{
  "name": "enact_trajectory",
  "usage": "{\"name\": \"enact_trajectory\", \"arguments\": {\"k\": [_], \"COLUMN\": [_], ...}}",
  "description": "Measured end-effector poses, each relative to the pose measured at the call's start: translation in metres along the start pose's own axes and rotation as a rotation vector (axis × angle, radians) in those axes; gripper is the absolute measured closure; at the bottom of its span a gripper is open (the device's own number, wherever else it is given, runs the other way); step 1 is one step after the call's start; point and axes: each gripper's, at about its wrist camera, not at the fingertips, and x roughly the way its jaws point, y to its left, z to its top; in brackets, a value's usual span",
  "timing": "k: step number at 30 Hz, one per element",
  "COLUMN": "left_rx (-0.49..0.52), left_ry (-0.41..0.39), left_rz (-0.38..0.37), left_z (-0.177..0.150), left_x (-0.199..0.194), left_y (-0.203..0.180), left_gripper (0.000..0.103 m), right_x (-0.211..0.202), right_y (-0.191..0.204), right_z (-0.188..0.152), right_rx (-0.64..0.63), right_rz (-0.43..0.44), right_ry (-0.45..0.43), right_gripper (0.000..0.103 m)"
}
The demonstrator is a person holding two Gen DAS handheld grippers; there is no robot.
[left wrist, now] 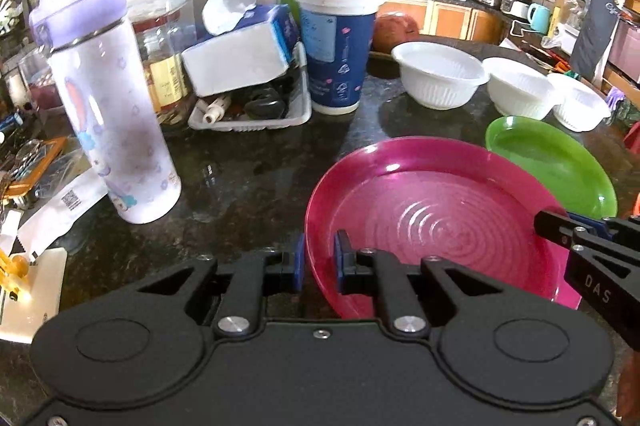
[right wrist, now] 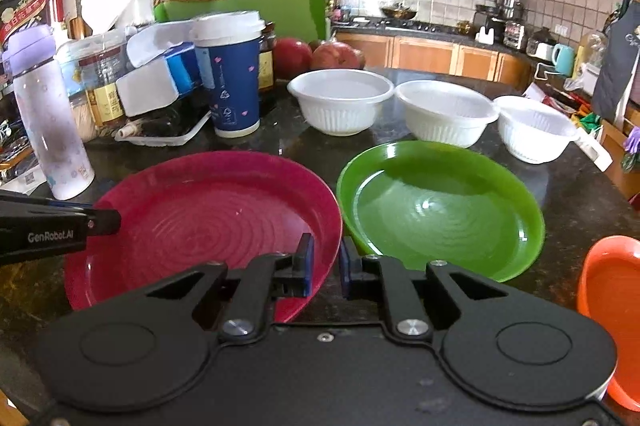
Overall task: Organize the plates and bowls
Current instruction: 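Lift the magenta plate with the left tool and carry it over the orange plate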
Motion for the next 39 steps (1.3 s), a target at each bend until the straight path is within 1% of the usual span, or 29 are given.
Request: {"name": "enact_trajectory", "arguments": {"k": [9,14,20,28,34,39], "left_rx": [0.061,0.097,0.146,0.188,0.200,0.198], "left_ry": [-0.040,-0.063,-0.083,-0.091,-0.086,-0.079], "left_rz": [-0.048,-0.082,-0.124,-0.173,-0.194,-0.193], "left_z": [0.005,0.005,0.006,0.003,-0.001,-0.005], "left_x": [-0.009,-0.015,-0.020,-0.017,-0.010,-0.004], "left_y": [-0.042,-0.079,-0.133,-0.207,-0.246,-0.269], "left_gripper": [0.084,0.084,0.084,0.084,0.084,0.084], "right_x": [-0.025,-0.048,-0.078,-0.114,-0.129,-0.139], "right_y": [-0.038,-0.071,-0.120,-0.200,-0.249,-0.279], "right_z": [-0.011,-0.020,-0.033,-0.052,-0.067,-0.079], "right_rx": [0.054,0.077,0.104,0.121,0.121,0.111], "right_rz": [-0.062,-0.107,-0.169,-0.250,-0.289,-0.295], "right_ry": [-0.035,-0.069,-0.094,-0.111,-0.111,-0.105], "right_gripper": [0.089,0.089,0.088,0.088,0.089,0.088]}}
